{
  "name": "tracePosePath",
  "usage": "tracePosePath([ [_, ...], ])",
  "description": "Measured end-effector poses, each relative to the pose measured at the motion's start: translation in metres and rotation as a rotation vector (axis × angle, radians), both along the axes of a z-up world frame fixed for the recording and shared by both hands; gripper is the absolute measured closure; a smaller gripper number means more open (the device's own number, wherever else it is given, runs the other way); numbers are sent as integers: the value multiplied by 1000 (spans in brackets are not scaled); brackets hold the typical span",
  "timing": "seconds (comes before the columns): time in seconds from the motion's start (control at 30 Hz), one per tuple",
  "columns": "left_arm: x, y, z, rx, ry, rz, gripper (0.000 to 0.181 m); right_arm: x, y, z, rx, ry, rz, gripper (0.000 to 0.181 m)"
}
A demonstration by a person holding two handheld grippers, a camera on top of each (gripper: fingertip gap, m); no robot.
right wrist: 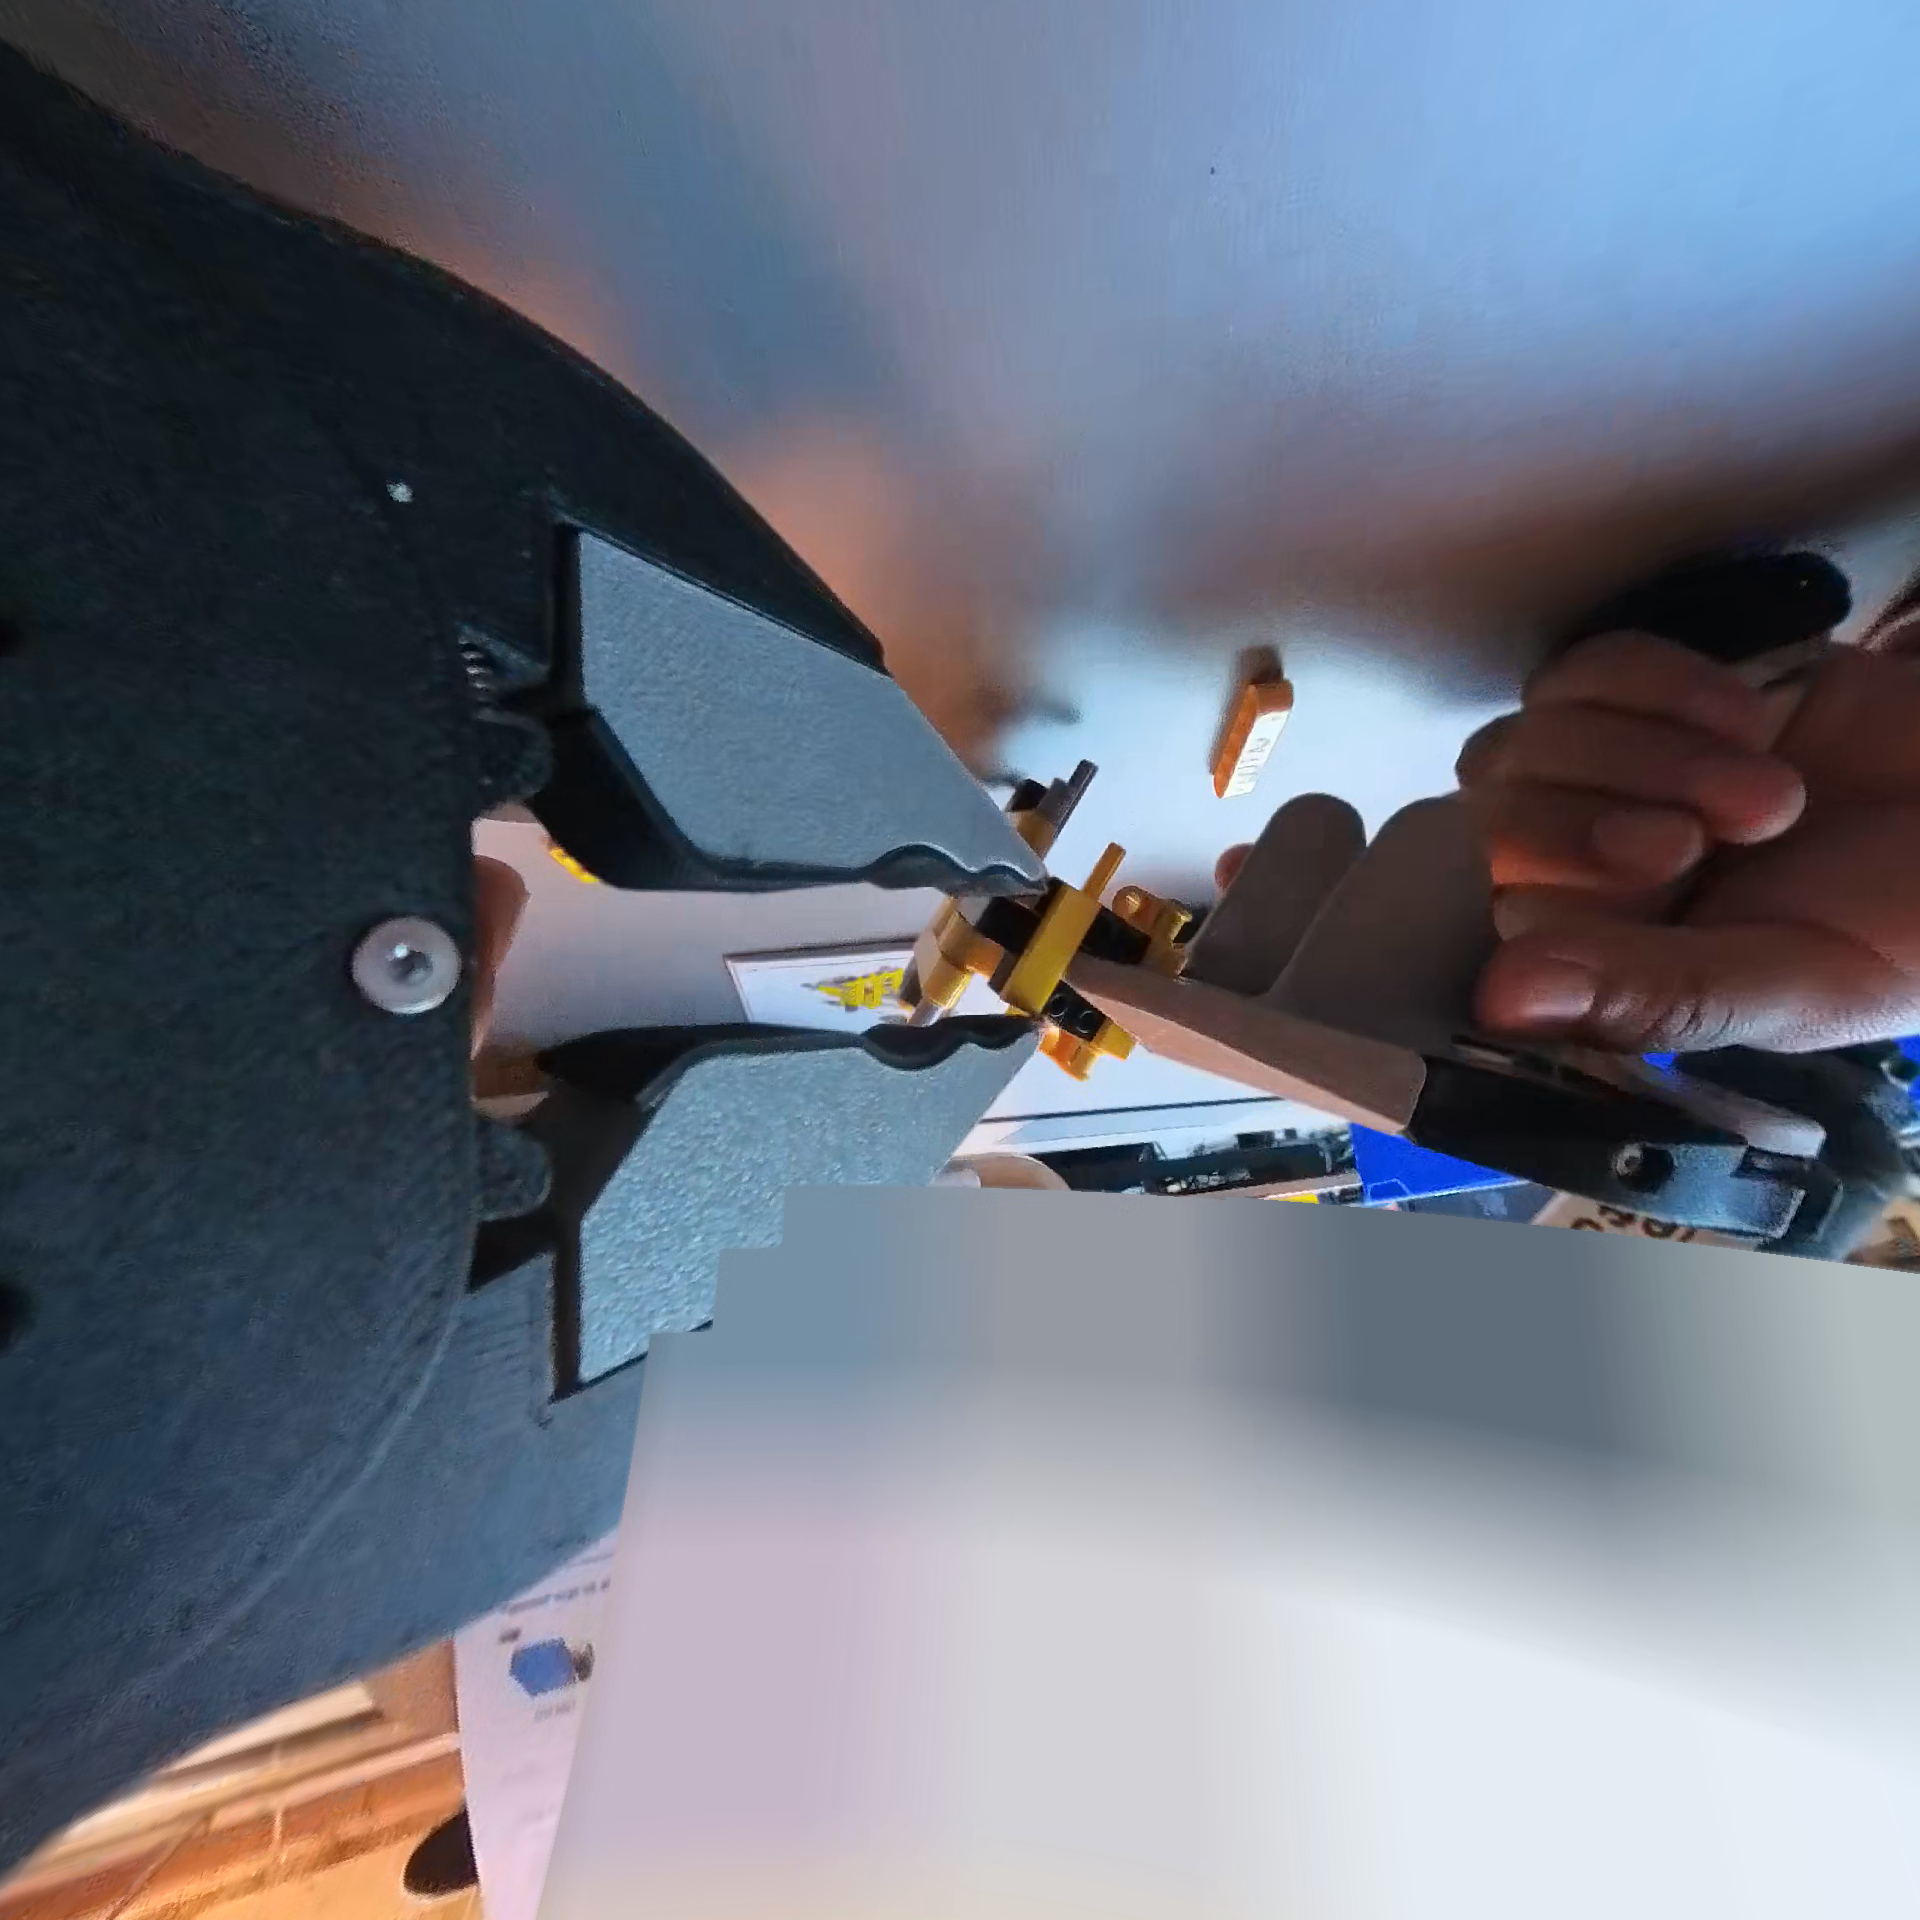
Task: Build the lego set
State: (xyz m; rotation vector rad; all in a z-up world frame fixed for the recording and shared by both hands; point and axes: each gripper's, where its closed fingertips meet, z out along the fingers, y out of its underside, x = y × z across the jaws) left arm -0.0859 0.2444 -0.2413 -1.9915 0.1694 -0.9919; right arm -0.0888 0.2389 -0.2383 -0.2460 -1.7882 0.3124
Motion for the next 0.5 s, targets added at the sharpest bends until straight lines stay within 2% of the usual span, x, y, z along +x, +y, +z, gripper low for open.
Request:
tracePosePath([
  [0.13, -1, 1, 2, -35, -83, 7, 163, -1, 2, 2, -44, -6, 1, 162],
  [0.5, 1, 3, 4, -80, -183, 3, 163, -1, 3, 4, -98, -12, -1, 162],
])
